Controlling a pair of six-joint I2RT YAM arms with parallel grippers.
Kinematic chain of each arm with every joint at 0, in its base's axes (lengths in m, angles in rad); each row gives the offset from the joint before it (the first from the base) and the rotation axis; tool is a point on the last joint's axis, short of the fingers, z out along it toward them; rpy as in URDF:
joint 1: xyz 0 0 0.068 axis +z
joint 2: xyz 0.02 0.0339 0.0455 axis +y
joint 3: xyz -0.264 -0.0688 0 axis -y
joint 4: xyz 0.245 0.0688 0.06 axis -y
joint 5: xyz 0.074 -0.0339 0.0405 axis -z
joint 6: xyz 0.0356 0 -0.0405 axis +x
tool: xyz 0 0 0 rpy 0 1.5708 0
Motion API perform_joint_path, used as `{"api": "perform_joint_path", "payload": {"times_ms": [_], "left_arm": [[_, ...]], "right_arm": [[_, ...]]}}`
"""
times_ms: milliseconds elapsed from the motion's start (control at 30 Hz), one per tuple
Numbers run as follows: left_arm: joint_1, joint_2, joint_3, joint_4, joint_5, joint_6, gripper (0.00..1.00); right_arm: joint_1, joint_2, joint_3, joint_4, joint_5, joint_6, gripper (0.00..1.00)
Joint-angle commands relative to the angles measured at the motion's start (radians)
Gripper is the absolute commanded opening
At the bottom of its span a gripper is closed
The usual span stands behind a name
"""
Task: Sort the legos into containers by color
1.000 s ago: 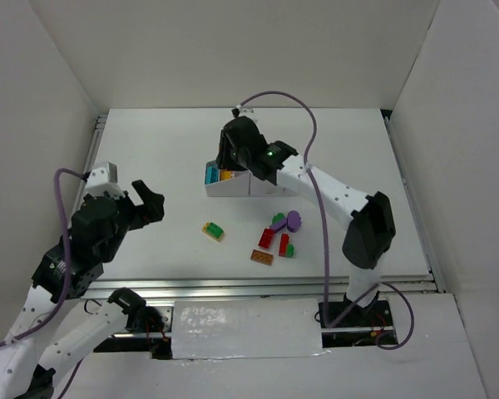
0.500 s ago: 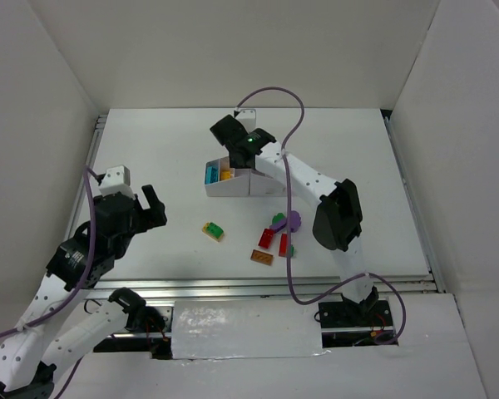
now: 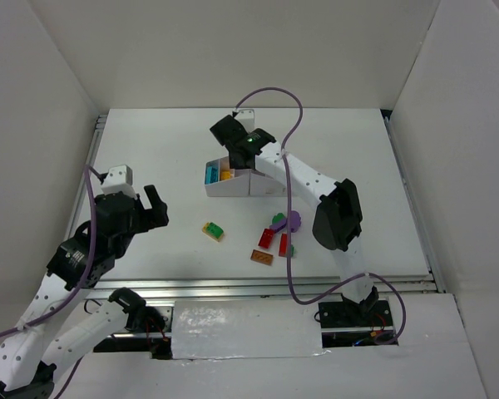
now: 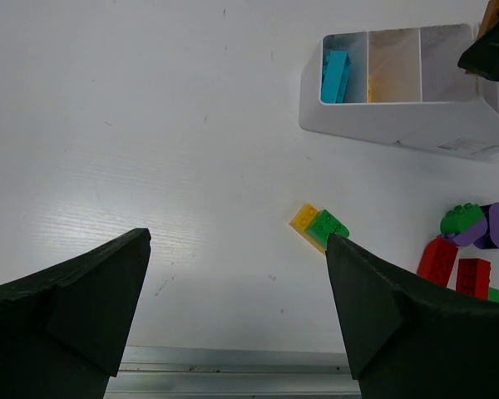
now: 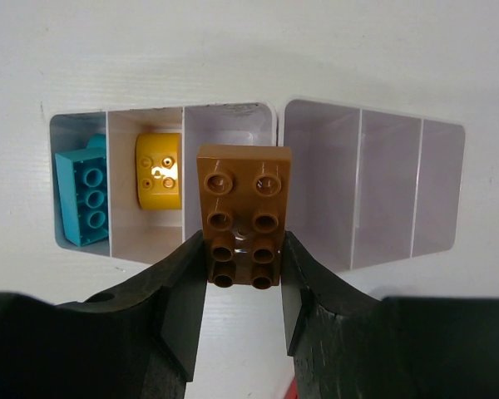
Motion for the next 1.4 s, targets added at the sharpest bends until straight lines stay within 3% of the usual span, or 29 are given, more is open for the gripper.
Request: {"api": "perform_joint_path", "payload": {"times_ms": [0,167,267,733,800,1133,1367], "left_arm": [[0.003,0.005,-0.005,0.044,0.018,0.035,1.00],[0.003,0.002,-0.006,0.046,0.029,0.039,0.99],[0.003,-0.002,-0.006,0.049,0.032,0.040,0.99],[0.003,-0.013,-0.009,0.053,0.043,0.046,0.99],[0.003,-0.015,-0.008,0.053,0.044,0.048,0.99],[0.003,-0.015,-0.009,0.055,0.049,0.051,0.99],[0.003,-0.018,-0.011,0.057,0.051,0.051,1.00]], "right_arm": [[0.009,-0.027,0.022,0.023,-0.010,-0.013,0.22],[0.009,-0.014,0.024,0.026,-0.012,-0.010,0.25],[0.009,-0.003,0.030,0.028,-0.004,-0.010,0.33],[0.009,0.031,0.050,0.026,-0.010,-0.004,0.37],[0.012,0.028,0.050,0.028,-0.013,0.000,0.44],[0.009,0.008,0.050,0.034,-0.021,0.001,0.56],[0.016,-0.030,0.044,0.015,-0.010,0.018,0.57]]}}
